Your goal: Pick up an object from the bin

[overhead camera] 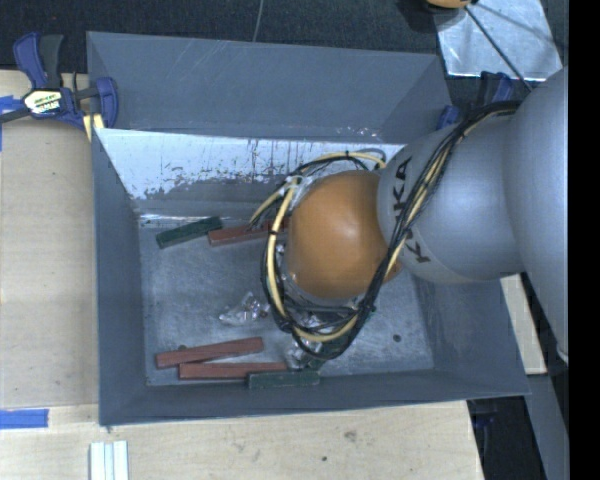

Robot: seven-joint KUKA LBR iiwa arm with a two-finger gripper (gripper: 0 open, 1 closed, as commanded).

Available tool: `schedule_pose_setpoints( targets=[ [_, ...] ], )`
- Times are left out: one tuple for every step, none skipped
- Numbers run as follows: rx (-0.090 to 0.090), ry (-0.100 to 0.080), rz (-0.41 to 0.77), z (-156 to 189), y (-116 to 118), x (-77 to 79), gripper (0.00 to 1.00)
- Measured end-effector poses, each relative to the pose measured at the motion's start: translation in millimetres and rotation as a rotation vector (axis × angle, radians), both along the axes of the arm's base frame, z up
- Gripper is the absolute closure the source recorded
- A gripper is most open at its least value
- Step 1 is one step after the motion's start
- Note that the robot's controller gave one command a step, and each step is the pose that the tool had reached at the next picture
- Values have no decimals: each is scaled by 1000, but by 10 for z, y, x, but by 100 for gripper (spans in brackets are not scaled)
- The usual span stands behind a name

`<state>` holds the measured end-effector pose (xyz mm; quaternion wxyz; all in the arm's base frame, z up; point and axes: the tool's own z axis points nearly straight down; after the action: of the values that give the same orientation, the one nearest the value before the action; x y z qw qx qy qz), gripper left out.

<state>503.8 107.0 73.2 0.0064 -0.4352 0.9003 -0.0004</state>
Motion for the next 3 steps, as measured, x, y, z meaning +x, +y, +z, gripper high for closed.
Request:
schedule_pose_setpoints(
  targets=[
    [0, 0, 0, 0, 0, -1, 0],
    [-4, -15, 208, 35, 720, -90, 100],
    [-4, -15, 208, 35, 720, -90, 100]
  ],
)
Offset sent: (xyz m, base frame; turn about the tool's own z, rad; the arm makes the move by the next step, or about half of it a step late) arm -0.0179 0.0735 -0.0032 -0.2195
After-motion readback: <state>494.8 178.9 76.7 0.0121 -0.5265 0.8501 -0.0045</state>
